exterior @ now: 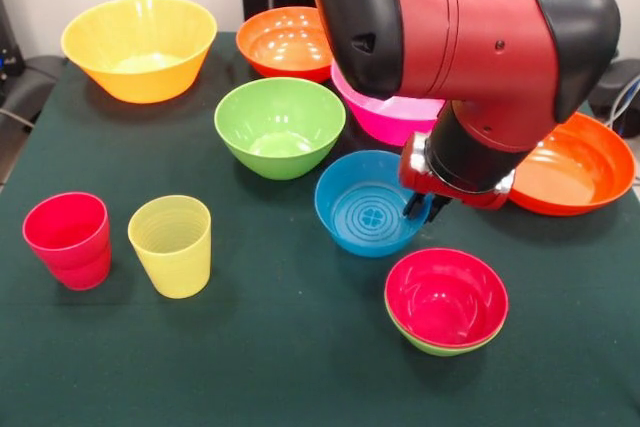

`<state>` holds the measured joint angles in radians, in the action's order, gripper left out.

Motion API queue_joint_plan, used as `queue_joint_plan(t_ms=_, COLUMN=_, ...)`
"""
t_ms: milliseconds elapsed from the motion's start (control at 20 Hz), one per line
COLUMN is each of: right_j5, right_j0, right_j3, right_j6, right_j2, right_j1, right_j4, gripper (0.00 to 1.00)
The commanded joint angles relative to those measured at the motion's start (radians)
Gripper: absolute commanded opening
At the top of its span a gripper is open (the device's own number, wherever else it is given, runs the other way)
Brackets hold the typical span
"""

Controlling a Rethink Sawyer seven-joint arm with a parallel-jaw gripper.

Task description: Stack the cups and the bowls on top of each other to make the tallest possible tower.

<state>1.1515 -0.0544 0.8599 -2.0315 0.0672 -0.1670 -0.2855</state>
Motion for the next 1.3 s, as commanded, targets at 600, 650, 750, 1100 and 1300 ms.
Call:
queue_joint_plan(t_ms=600, right_j5=0.153, right_j0=0.043, right_j3=-0.154, right_j6=-0.12, right_j2=-0.024, right_j1=-0.013, right_j4=0.06, gripper=0.0)
queue_joint_plan(t_ms=650, right_j5=0.164, right_j0=0.045, right_j3=-0.168, right_j6=-0.12, right_j2=-0.026, right_j1=-0.008, right_j4=0.064, gripper=0.0)
queue_joint_plan(t_ms=750, right_j5=0.192, right_j0=0.051, right_j3=-0.203, right_j6=-0.121, right_j2=-0.03, right_j1=0.007, right_j4=0.069, gripper=0.0)
queue_joint_plan(t_ms=1100, right_j5=0.228, right_j0=0.075, right_j3=-0.34, right_j6=-0.158, right_j2=-0.033, right_j1=0.077, right_j4=0.074, gripper=0.0)
queue_joint_plan(t_ms=1300, right_j5=0.256, right_j0=0.087, right_j3=-0.457, right_j6=-0.174, right_j2=-0.03, right_j1=0.134, right_j4=0.075, gripper=0.0)
